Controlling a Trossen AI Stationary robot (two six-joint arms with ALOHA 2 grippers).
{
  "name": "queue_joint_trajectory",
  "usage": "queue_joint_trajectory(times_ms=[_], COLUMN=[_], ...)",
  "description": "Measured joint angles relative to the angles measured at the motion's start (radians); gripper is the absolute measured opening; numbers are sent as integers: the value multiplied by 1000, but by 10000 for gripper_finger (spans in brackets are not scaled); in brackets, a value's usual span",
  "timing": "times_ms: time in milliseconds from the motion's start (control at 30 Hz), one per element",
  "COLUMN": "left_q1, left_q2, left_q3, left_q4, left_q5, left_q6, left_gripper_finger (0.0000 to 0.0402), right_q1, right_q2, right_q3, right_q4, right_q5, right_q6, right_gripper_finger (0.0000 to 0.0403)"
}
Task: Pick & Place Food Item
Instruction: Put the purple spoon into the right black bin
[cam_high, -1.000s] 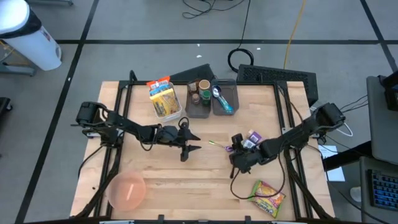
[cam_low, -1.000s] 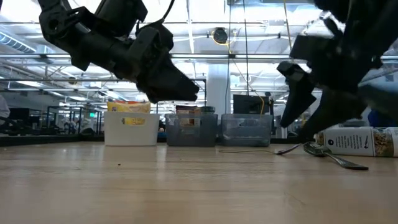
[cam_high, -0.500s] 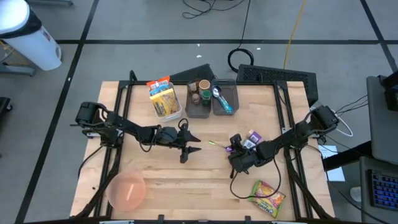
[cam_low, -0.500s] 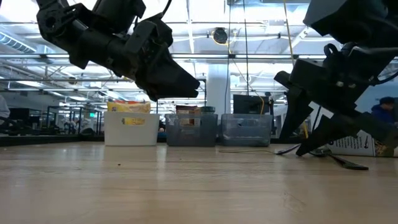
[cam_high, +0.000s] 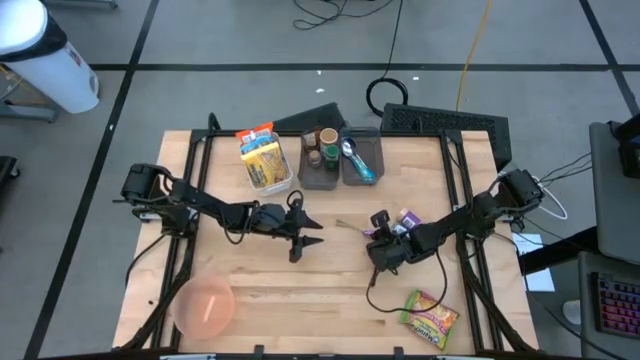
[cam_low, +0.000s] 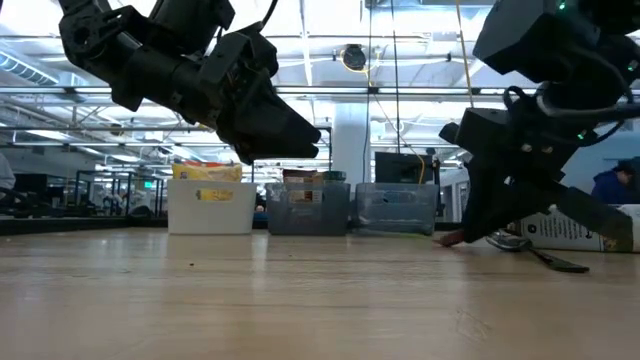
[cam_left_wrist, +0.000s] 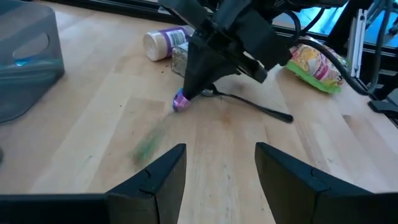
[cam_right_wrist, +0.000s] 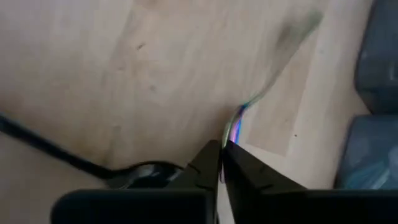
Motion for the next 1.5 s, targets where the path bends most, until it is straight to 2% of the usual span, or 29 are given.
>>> queue_joint_trajectory(times_ms=[133, 300, 433, 567, 733, 867, 1100, 1300, 1500], left_q1=[0, 0, 0, 7, 33, 58, 118, 172, 201], left_q2=[0, -1, -1, -8, -34, -58, -42, -41, -41], left_q3=[0, 0, 0, 1, 50, 149, 380, 431, 434], left_q4=[0, 17, 15, 11, 1, -152, -656, -695, -697], left_q5=[2, 2, 2, 2, 14, 120, 267, 523, 615], left_q6=[-13, -14, 1, 82, 99, 141, 100, 18, -52], left_gripper_finger=[200, 200, 200, 200, 200, 200, 200, 200, 200], right_q1=[-2, -1, 6, 20, 44, 69, 108, 135, 140], right_q2=[0, -13, -58, -124, -164, -163, -163, -163, -163], right_q3=[0, 26, 51, 78, 98, 108, 108, 108, 108], right_q4=[5, 7, 2, 10, 1, 6, 34, 41, 44], right_q5=[63, 91, 94, 94, 95, 67, 73, 150, 178], right_q6=[7, -20, -50, -108, -181, -233, -279, -369, -474], right_gripper_finger=[5, 2, 1, 1, 1, 1, 0, 0, 0])
